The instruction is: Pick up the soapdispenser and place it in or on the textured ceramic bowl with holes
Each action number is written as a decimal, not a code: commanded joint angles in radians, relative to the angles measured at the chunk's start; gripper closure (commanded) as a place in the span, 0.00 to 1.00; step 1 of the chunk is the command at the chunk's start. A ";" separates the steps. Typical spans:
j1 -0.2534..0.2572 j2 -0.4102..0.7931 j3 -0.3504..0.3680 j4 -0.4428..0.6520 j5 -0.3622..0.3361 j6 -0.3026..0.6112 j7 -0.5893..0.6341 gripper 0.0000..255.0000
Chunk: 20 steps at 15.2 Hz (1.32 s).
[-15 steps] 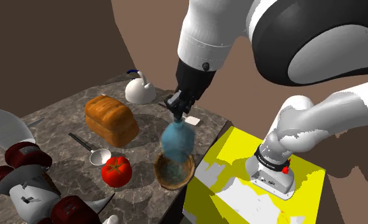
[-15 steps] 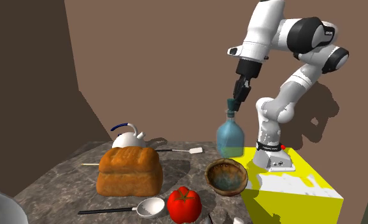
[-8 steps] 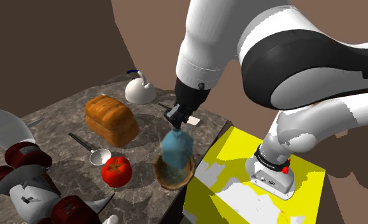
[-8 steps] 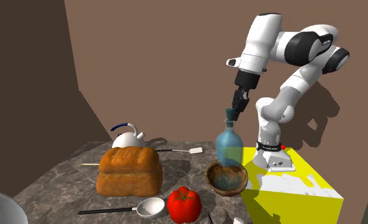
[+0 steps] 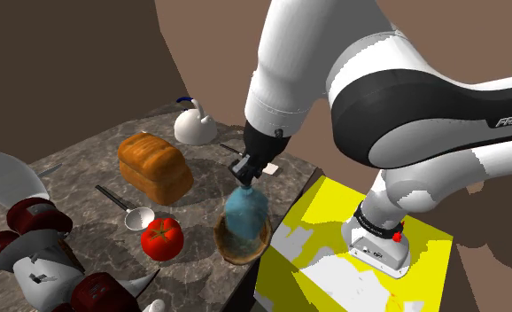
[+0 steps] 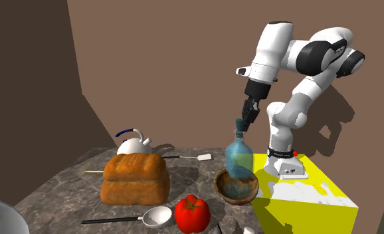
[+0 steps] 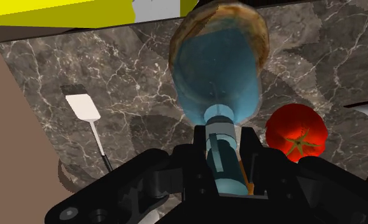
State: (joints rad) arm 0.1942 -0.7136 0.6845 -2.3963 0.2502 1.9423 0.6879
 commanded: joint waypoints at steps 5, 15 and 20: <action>0.000 0.000 0.000 0.000 0.000 0.000 0.000 0.00; 0.004 -0.019 -0.033 0.111 -0.015 -0.130 0.003 0.00; 0.004 -0.019 -0.033 0.111 -0.015 -0.130 0.003 0.00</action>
